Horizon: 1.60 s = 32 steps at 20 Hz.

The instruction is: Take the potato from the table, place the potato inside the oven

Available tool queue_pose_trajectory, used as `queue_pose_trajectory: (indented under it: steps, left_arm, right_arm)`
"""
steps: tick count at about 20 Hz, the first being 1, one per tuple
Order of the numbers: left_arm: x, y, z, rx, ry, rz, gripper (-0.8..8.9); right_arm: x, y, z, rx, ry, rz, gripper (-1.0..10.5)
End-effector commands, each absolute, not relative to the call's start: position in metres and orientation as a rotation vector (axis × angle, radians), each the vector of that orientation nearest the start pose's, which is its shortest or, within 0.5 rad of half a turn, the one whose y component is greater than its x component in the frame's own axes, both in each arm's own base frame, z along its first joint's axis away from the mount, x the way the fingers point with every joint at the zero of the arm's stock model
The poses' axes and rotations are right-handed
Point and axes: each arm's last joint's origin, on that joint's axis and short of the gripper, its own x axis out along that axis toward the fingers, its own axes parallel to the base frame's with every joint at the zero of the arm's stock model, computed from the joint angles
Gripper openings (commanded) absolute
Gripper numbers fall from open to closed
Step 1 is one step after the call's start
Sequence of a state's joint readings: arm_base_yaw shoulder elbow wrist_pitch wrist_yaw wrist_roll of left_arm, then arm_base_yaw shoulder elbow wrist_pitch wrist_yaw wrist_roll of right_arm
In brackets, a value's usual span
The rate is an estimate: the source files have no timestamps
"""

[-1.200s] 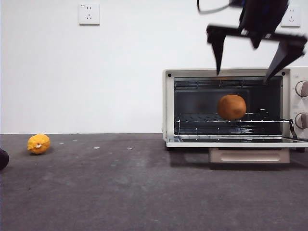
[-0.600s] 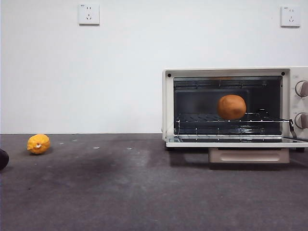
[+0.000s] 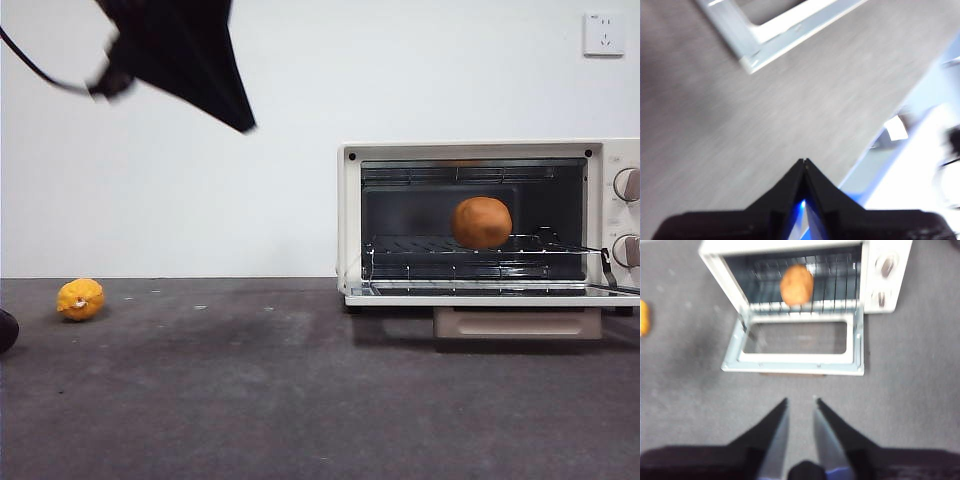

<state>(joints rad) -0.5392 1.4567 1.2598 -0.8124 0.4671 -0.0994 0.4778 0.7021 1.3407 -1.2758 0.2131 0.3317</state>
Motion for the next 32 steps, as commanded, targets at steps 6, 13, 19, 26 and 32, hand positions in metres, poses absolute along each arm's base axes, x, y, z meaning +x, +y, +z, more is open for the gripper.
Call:
queue_pose_trajectory:
  steps: [6,13,19,26,32]
  left_arm:
    - [0.307,-0.162,0.216,-0.315,1.309,-0.877,-0.08]
    - [0.334,-0.177,0.154,-0.554,1.458,-0.839,-0.08]
    - [0.343,-0.182,0.14,-0.647,1.468,-0.764,-0.08]
    - [0.35,-0.185,0.132,-0.729,1.47,-0.707,-0.08]
    - [0.352,-0.19,0.129,-0.762,1.47,-0.692,-0.08]
  right_arm:
    - [0.019,0.003,0.411,0.13,0.545,0.184,-0.1]
    - [0.018,0.004,0.41,0.137,0.56,0.225,-0.1]
    - [0.017,0.004,0.41,0.135,0.565,0.224,-0.1]
    - [0.017,0.004,0.41,0.134,0.565,0.223,-0.1]
    - [0.017,0.004,0.41,0.134,0.565,0.223,-0.1]
